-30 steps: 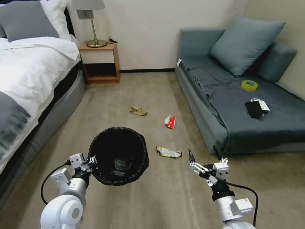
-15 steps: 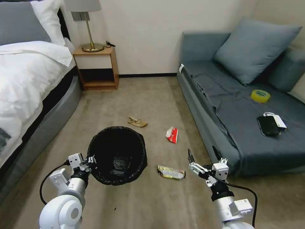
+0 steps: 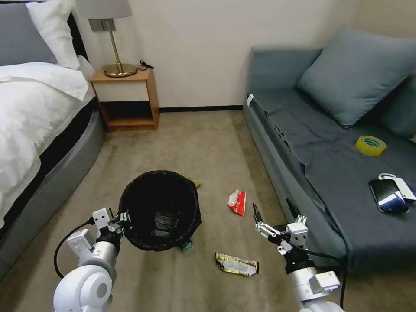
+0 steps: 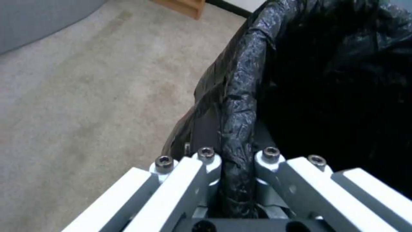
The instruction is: Pick up the trash bin, then pick up the garbage on the floor and place it into the trash bin.
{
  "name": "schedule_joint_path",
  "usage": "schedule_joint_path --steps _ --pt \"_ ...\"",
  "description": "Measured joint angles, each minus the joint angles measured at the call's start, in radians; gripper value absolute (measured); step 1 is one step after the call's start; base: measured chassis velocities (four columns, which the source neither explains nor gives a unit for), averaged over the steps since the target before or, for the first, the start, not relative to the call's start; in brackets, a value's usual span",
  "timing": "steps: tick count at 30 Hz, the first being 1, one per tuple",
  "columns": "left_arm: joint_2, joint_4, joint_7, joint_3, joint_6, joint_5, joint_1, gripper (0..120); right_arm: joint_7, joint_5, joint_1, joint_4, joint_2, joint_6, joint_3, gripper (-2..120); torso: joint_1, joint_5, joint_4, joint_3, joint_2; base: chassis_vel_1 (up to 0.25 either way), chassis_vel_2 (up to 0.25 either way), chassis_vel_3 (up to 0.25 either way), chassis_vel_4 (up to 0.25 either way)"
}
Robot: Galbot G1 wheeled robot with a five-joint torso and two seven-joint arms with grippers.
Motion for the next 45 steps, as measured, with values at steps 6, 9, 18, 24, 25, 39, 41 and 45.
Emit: schedule_joint_path --steps 6,9,18,24,25,39,41,45 --pt "-0.006 -0.006 0.008 -0.001 0.005 0.006 0.002 4 0.002 0.058 0.035 -0.066 -0.071 -0.034 -0.018 100 0.0 -0.0001 0.0001 0.0 0.0 0.025 -0.029 -0.022 0.031" --pt "-0.008 -0.009 0.018 -0.008 0.012 0.007 0.002 4 0.003 0.101 0.058 -0.12 -0.136 -0.095 -0.045 100 0.0 0.0 0.0001 0.0 0.0 0.0 0.0 0.0 0.0" --pt "0.011 0.018 0.064 -0.055 0.017 0.014 0.004 4 0.02 0.257 0.15 -0.237 -0.328 -0.265 -0.141 100 0.0 0.0005 0.0001 0.0 0.0 0.0 0.0 0.0 0.0" --pt "0.021 0.036 0.086 -0.075 0.017 0.012 0.003 4 0.052 0.403 0.239 -0.294 -0.542 -0.356 -0.229 100 0.0 0.0002 0.0001 0.0 0.0 0.0 0.0 0.0 0.0" --pt "0.025 0.042 0.093 -0.08 0.017 0.01 0.001 4 0.074 0.435 0.274 -0.312 -0.59 -0.379 -0.269 100 0.0 -0.0003 0.0003 0.0 0.0 0.0 0.0 0.0 0.0" --pt "0.044 0.078 0.136 -0.135 0.007 -0.026 -0.006 4 0.03 0.555 0.699 -0.576 -0.784 -0.463 -0.746 100 0.0 -0.0001 0.0002 0.0 0.0 0.0 0.0 0.0 0.0" --pt "0.045 0.084 0.141 -0.138 0.004 -0.03 -0.008 4 0.02 0.559 0.743 -0.619 -0.783 -0.464 -0.81 100 0.0 -0.0002 0.0002 0.0 0.0 0.0 0.0 0.0 0.0" --pt "0.045 0.101 0.151 -0.144 -0.002 -0.036 -0.014 4 0.007 0.576 0.835 -0.693 -0.768 -0.465 -0.945 100 0.0 -0.0002 -0.0001 0.0 0.0 0.0 0.0 0.0 0.0"
